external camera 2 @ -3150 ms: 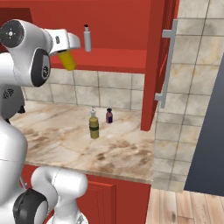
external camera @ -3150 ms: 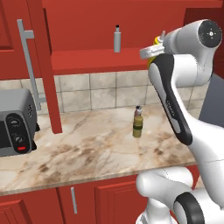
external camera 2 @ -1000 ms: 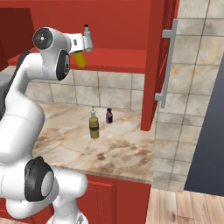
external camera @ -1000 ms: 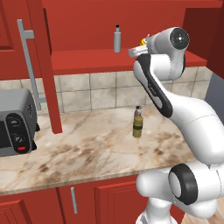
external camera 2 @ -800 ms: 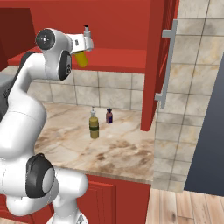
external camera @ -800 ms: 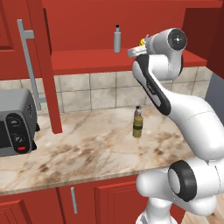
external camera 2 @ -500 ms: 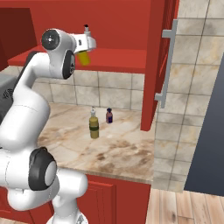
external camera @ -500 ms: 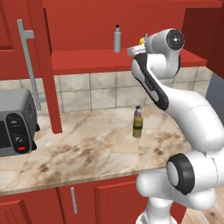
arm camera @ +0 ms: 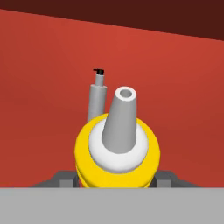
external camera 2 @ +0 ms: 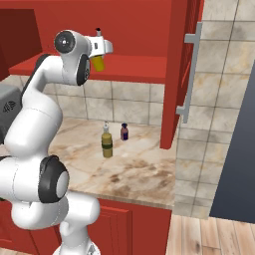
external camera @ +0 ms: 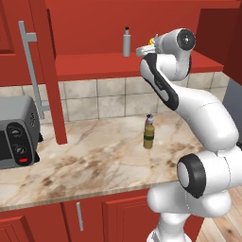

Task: Pick the mustard and oil and vinegar bottle from the counter and place them in the cabinet.

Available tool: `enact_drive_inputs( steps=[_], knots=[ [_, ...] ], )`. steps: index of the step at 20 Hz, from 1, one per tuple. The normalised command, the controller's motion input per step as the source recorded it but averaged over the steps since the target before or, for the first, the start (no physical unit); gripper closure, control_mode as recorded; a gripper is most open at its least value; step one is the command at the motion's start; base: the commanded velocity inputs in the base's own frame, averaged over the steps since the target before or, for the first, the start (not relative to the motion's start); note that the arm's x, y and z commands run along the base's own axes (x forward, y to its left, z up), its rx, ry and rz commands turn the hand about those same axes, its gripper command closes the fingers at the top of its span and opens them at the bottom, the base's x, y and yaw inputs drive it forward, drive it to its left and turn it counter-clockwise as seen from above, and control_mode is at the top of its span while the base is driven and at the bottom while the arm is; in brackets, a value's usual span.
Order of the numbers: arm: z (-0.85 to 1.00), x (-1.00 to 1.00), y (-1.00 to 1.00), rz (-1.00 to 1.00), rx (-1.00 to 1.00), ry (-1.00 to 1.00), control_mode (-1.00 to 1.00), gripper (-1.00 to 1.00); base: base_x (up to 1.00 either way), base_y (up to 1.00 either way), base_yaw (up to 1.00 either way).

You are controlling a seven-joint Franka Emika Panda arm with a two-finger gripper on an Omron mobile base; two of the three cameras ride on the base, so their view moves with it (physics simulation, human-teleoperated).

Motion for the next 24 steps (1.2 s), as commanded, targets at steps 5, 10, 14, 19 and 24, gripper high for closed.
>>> enact_drive_inputs(
  steps=[5,10,14,19,24],
  knots=[
    [-0.14,0.14,0.00,0.00,0.00,0.00,-1.00,1.00,0.00,0.00,0.00],
    [-0.29,0.21,0.00,0.00,0.00,0.00,-1.00,1.00,0.00,0.00,0.00],
    [-0.28,0.41,0.00,0.00,0.00,0.00,-1.00,1.00,0.00,0.00,0.00],
    [-0.21,0.41,0.00,0.00,0.00,0.00,-1.00,1.00,0.00,0.00,0.00],
    [-0.21,0.24,0.00,0.00,0.00,0.00,-1.00,1.00,0.00,0.00,0.00]
  ],
)
